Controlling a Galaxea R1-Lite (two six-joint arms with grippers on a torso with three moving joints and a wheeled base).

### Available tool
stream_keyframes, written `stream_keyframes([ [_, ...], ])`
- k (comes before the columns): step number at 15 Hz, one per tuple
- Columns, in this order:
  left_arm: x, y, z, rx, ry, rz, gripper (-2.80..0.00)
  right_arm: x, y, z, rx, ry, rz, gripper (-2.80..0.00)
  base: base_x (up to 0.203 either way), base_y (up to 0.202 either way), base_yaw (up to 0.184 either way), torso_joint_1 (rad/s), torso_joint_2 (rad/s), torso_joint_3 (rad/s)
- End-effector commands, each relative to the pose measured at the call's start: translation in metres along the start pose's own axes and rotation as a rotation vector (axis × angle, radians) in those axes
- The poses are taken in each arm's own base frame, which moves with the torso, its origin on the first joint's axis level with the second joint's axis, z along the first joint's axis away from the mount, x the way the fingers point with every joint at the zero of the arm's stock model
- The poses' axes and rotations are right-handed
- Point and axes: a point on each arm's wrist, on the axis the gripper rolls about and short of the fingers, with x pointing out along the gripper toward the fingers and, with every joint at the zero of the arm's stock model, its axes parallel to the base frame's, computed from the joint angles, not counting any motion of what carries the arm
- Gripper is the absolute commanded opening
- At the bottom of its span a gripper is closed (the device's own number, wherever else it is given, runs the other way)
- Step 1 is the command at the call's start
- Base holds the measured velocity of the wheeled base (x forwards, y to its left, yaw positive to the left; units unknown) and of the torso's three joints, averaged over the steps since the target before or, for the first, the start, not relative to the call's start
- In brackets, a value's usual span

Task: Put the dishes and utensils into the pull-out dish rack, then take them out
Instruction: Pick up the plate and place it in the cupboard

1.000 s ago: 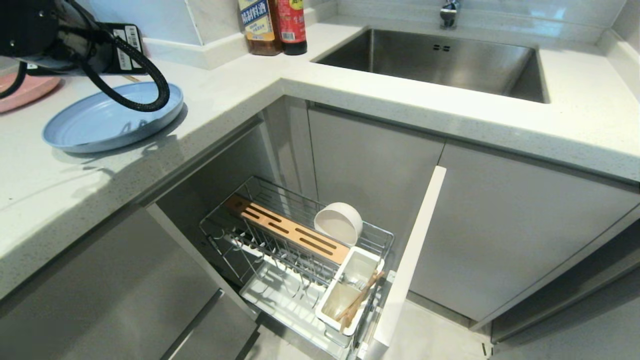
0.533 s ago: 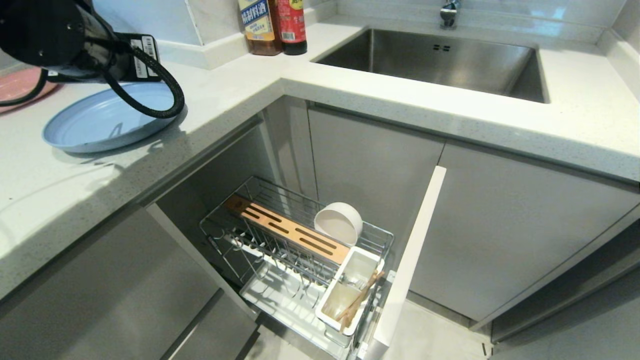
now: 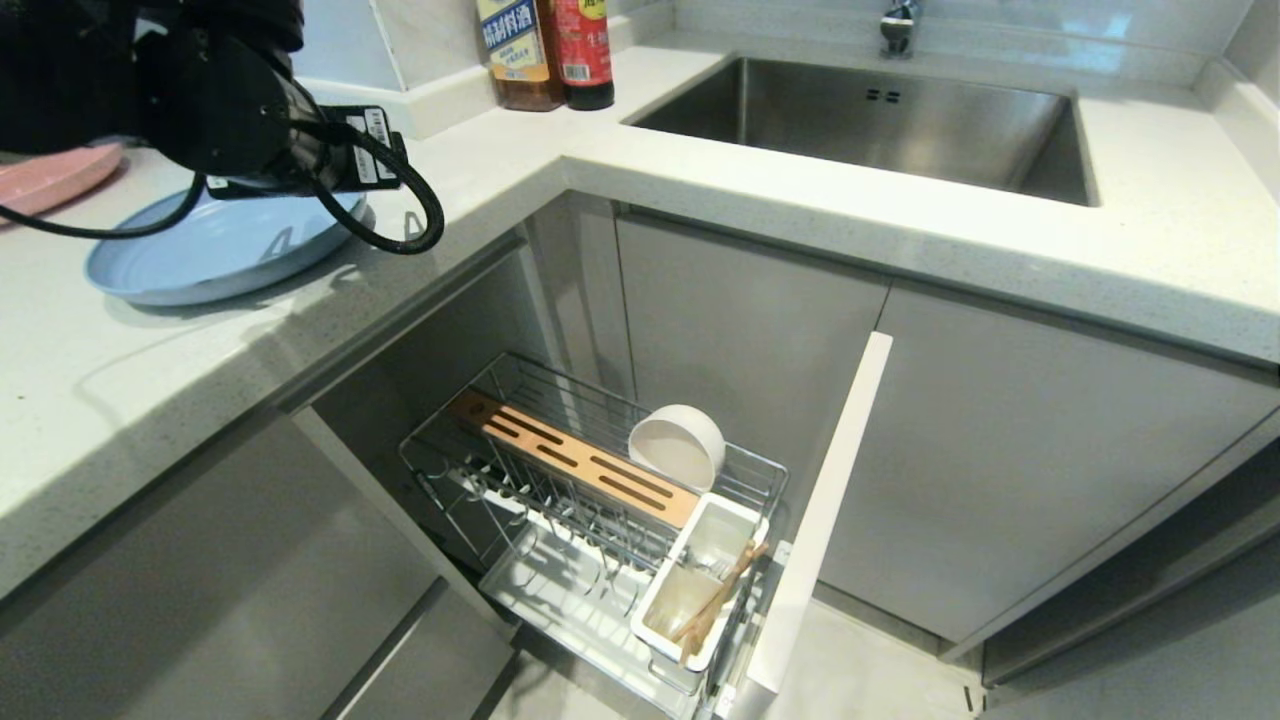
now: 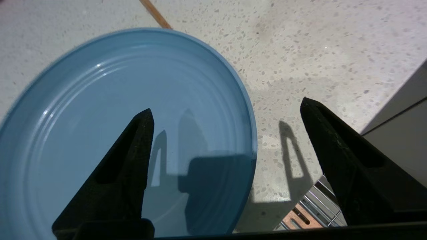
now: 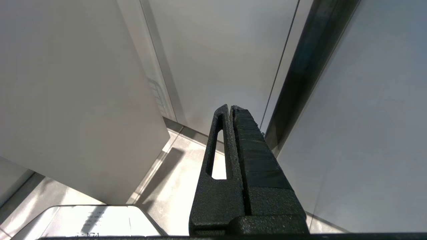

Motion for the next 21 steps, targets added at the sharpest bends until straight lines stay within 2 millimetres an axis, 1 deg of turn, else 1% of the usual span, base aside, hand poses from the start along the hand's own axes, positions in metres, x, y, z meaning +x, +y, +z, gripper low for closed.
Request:
stream_keyframes([
  [1,0.009,-0.006,-0.007,0.007,0.020,0.014,0.00,0.000,0.000,0.000,0.000,0.002,0.000,-2.80,0.000,0.000,0.000,0.000,0.00,0.000],
  [3,0.017,-0.006,-0.010,-0.014,0.030,0.032,0.00,0.000,0.000,0.000,0.000,0.002,0.000,-2.80,0.000,0.000,0.000,0.000,0.00,0.000],
  [6,0.021,-0.005,-0.011,-0.064,0.032,0.050,0.00,0.000,0.000,0.000,0.000,0.002,0.000,-2.80,0.000,0.000,0.000,0.000,0.00,0.000],
  [15,0.020,0.000,-0.010,-0.227,0.019,0.088,0.00,0.000,0.000,0.000,0.000,0.002,0.000,-2.80,0.000,0.000,0.000,0.000,0.00,0.000],
  [18,0.017,0.004,-0.010,-0.258,0.019,0.091,0.00,0.000,0.000,0.000,0.000,0.001,0.000,-2.80,0.000,0.000,0.000,0.000,0.00,0.000],
  [21,0.020,0.010,-0.009,-0.316,0.014,0.110,0.00,0.000,0.000,0.000,0.000,0.000,0.000,-2.80,0.000,0.000,0.000,0.000,0.00,0.000],
])
